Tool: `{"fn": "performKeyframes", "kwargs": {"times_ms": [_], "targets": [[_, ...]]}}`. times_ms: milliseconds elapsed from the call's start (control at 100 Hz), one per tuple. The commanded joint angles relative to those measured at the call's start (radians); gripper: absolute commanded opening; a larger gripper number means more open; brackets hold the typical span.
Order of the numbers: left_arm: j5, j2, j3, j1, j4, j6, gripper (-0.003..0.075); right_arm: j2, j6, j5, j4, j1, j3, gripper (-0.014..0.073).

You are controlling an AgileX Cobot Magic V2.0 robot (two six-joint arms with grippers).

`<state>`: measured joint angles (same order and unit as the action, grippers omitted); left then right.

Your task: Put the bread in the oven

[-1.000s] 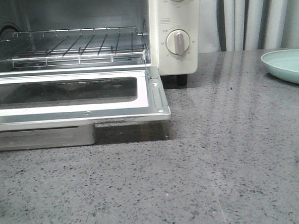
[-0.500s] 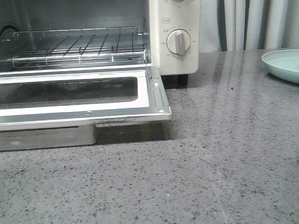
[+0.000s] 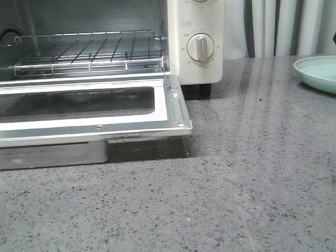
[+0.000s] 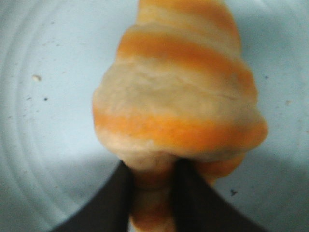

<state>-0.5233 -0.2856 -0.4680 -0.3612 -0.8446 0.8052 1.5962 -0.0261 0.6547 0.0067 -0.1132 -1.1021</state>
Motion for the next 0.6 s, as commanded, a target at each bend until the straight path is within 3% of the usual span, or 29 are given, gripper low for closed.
{"fn": "performKeyframes", "kwargs": {"times_ms": [0,130,210,370,460,590], "targets": [[0.040,-0.011,-0.037,-0.006,-0.036,-0.007,-0.0022,-0.006,-0.012,-0.003,0.029,-0.004,-0.007,-0.0068],[0.040,-0.011,-0.037,-0.006,-0.036,-0.007,-0.0022,-0.140,-0.010,-0.123,0.063,0.016,-0.007,-0.0069],[0.040,-0.011,-0.037,-0.006,-0.036,-0.007,-0.0022,-0.282,-0.010,-0.282,0.083,0.063,-0.007,-0.0069],[0.042,-0.011,-0.037,-0.006,-0.029,-0.007,-0.0022,-0.514,-0.008,-0.639,0.073,0.305,-0.025,-0.0069],[0.050,-0.011,-0.037,-0.006,-0.027,-0.001,-0.0022,-0.526,-0.008,-0.669,0.006,0.464,-0.082,-0.0069],[0.085,-0.011,-0.037,-0.006,-0.027,0.003,-0.0021,-0.450,-0.008,-0.568,-0.139,0.698,-0.161,-0.0069]]}}
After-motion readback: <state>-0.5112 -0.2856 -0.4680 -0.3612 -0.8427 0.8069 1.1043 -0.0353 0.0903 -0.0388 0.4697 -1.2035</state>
